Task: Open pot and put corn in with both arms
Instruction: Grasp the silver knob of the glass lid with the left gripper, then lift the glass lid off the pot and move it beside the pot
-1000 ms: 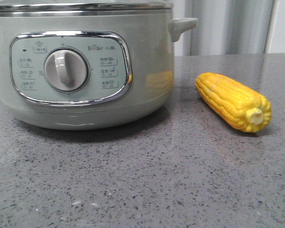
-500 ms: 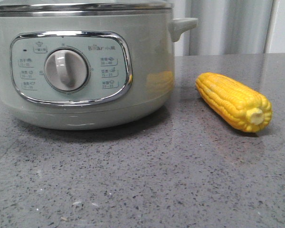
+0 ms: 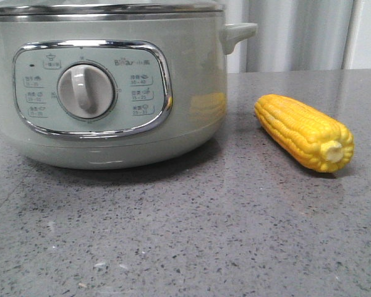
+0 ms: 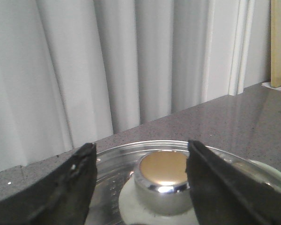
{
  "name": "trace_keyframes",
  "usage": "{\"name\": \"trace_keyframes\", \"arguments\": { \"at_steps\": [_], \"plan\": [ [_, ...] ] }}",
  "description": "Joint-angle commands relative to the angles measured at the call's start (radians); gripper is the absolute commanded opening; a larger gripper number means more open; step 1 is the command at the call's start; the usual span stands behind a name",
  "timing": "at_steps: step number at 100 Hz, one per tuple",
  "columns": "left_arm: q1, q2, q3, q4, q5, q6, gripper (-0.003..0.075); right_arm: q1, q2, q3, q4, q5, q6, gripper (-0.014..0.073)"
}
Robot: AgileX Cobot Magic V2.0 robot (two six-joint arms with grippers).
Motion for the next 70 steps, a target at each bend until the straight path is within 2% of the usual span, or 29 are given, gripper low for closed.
{"name": "trace_keyframes", "arguments": {
  "at_steps": [1, 28, 70],
  "plan": [
    [-0.018, 0.032, -0.083, -0.002, -0.089, -0.002, 0.0379, 0.002, 0.012, -0.031, 0.003, -0.073, -0.004, -0.0074],
    [-0.021, 0.134, -0.165, -0.002, -0.085, -0.002, 0.0379, 0.002, 0.012, -0.031, 0.003, -0.082, -0.004, -0.0074],
    [-0.031, 0.163, -0.168, -0.002, -0.063, -0.002, 0.0379, 0.002, 0.012, -0.031, 0.003, -0.086, -0.004, -0.0074]
  ]
}}
